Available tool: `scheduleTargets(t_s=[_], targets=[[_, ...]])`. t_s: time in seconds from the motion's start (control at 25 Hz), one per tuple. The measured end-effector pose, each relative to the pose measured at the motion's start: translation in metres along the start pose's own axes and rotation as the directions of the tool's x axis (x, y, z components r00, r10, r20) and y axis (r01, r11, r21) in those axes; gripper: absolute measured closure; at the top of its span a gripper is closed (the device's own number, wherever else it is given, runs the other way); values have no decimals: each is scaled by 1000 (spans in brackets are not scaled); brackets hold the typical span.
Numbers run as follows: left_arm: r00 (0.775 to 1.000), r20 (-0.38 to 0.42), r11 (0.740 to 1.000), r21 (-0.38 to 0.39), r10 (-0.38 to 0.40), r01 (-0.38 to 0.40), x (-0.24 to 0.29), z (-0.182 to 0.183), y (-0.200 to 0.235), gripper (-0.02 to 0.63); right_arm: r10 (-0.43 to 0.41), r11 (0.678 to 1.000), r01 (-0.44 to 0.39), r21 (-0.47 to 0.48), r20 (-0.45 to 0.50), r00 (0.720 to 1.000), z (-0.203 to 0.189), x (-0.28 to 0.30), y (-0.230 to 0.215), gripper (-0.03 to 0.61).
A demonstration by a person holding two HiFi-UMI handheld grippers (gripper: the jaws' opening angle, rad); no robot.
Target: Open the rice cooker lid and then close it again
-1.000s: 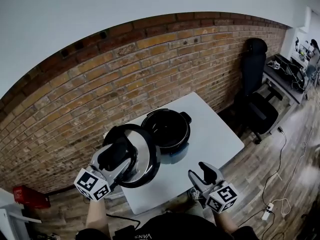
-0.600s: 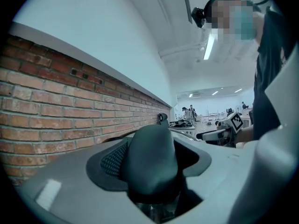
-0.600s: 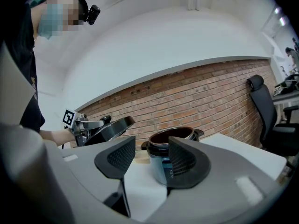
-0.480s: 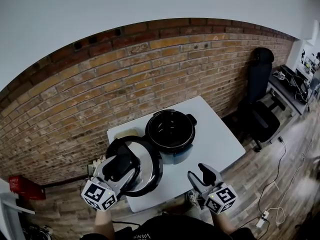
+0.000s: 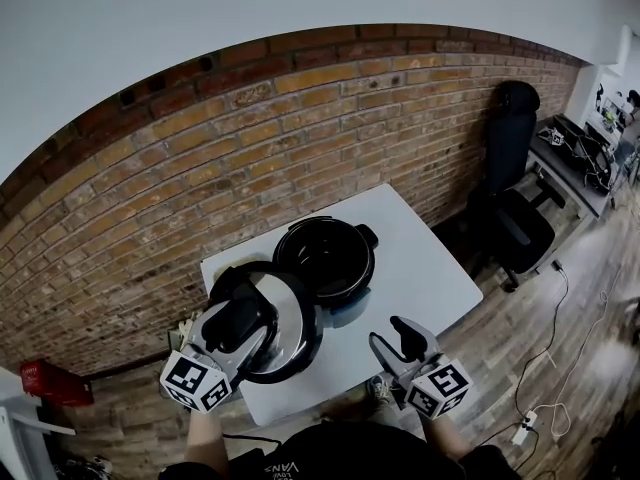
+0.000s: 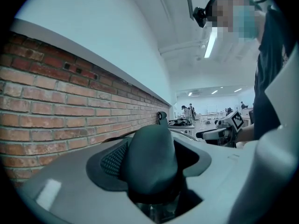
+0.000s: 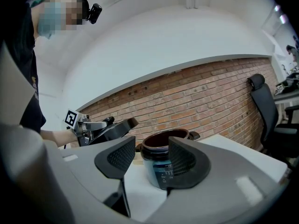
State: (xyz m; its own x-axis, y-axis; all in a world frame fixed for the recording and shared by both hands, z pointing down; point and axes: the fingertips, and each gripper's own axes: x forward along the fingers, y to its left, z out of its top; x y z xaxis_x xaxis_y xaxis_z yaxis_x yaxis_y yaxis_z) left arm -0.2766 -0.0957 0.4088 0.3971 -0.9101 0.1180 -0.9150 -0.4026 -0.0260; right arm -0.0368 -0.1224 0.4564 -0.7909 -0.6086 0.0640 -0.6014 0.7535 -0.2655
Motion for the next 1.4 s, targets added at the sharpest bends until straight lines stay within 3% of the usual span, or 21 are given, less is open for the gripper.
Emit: scheduleTargets(t_s=[0.52,0.88,1.2,1.4], targets=[[986,-55,981,103,-160,165,105,16,-4,313,-29,999,29,15,1,1000,9,-9,-50,365],[968,-112,964,118,-225,238,163,9,-5,313,-57,998,57,21,0,998,9,-13,-86,366],[927,-232,922,185,-296,340,198,-4,-10,313,-63,998,62,28,5,998,10,-12,-105,365],[893,-261,897,158,-365,413,217,-12,-15,313,-71,997,71,31,-11,997,10,-11,-114,365]])
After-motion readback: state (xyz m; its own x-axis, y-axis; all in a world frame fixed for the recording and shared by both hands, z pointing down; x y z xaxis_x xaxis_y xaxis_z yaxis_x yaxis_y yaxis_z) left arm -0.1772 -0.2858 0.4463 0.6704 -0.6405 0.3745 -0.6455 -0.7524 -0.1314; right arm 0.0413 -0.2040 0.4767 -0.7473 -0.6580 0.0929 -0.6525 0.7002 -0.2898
